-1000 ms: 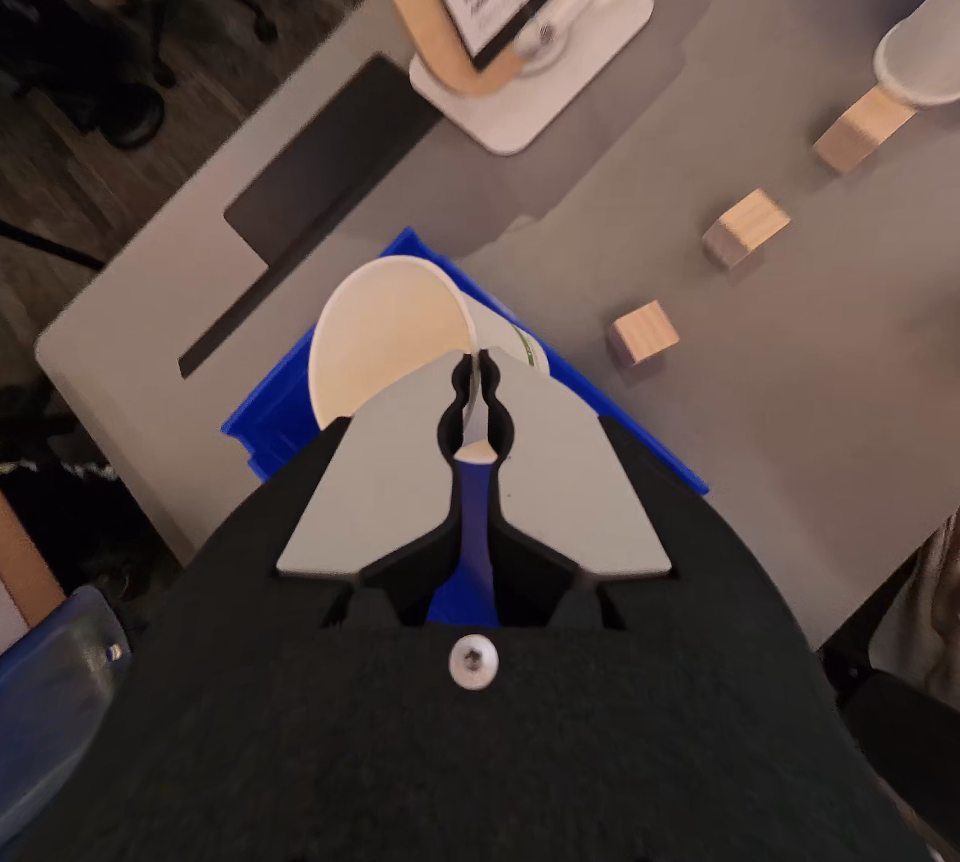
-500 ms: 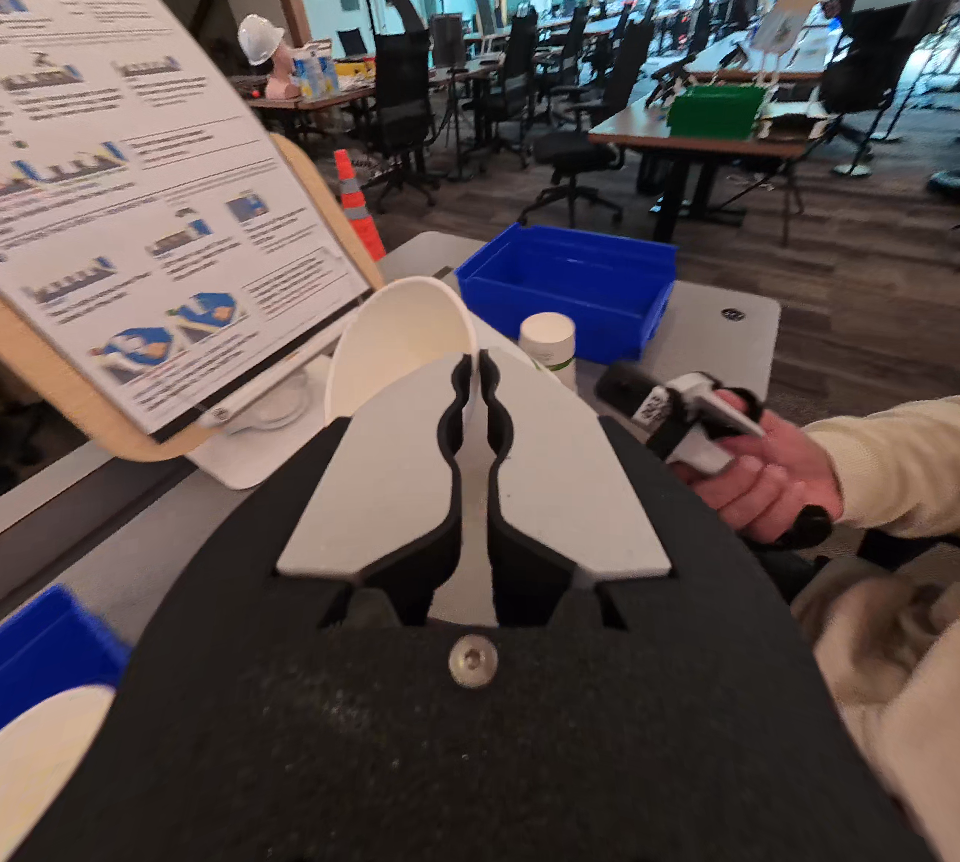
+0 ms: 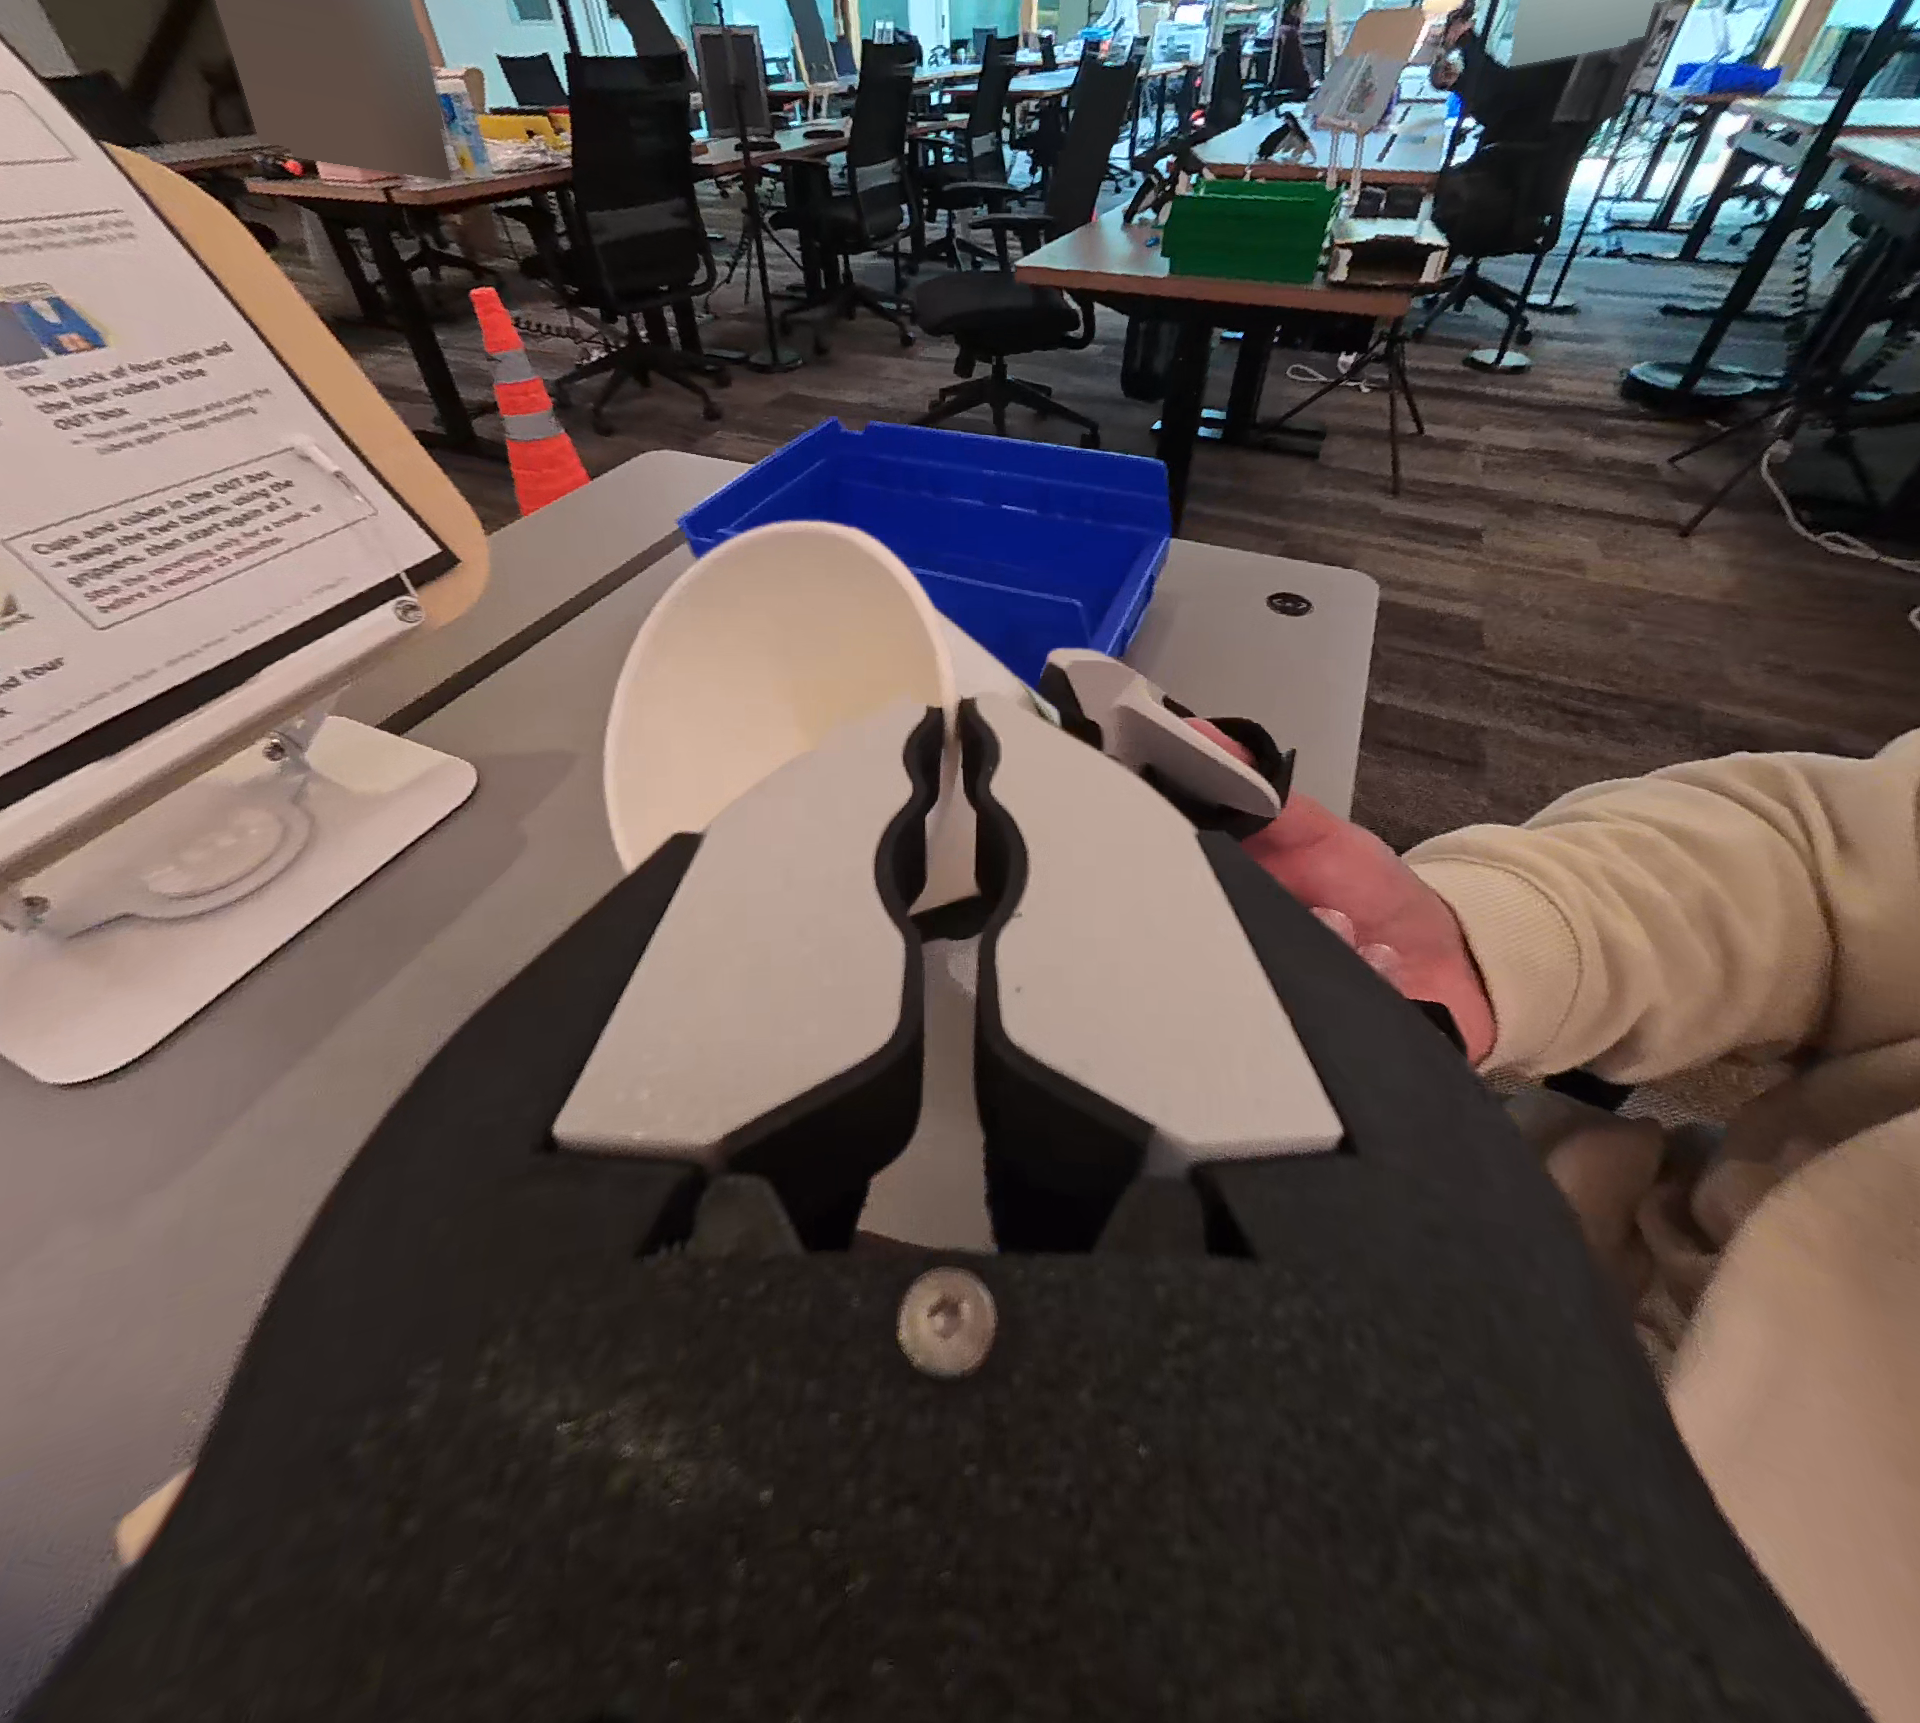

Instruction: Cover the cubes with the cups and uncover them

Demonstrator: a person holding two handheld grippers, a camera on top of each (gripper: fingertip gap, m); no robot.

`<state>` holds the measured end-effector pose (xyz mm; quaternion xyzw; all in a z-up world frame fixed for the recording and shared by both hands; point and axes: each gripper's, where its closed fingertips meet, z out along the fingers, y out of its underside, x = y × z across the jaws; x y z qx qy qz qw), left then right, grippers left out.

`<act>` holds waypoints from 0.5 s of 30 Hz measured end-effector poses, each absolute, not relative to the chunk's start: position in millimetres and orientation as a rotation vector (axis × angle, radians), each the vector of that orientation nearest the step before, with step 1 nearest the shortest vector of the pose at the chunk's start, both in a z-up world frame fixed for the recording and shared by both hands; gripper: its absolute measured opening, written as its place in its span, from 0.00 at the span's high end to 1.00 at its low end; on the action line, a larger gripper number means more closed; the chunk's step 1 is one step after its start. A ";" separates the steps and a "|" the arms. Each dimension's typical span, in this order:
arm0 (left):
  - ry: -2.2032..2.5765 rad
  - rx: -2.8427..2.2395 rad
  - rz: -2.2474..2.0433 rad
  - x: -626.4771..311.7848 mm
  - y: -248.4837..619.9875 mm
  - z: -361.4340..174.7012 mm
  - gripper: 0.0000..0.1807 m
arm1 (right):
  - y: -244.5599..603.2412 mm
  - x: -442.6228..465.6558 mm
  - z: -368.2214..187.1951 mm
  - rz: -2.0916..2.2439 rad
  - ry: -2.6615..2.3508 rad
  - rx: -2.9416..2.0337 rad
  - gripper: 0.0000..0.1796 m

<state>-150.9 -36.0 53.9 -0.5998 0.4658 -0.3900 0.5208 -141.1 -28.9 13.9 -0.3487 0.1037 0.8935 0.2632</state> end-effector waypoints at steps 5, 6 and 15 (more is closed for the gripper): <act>1.108 -1.457 -0.911 -158.1 -41.9 43.1 0.92 | -29.5 -139.6 5.4 2.324 0.191 -1.056 0.58; 1.107 -1.463 -0.897 -162.5 -43.6 39.6 0.85 | -28.2 -136.0 3.5 2.281 0.187 -1.076 0.59; 0.673 -1.801 -0.598 -244.7 -13.9 -61.8 0.62 | -15.7 -88.7 -9.6 1.496 -0.139 -1.462 0.58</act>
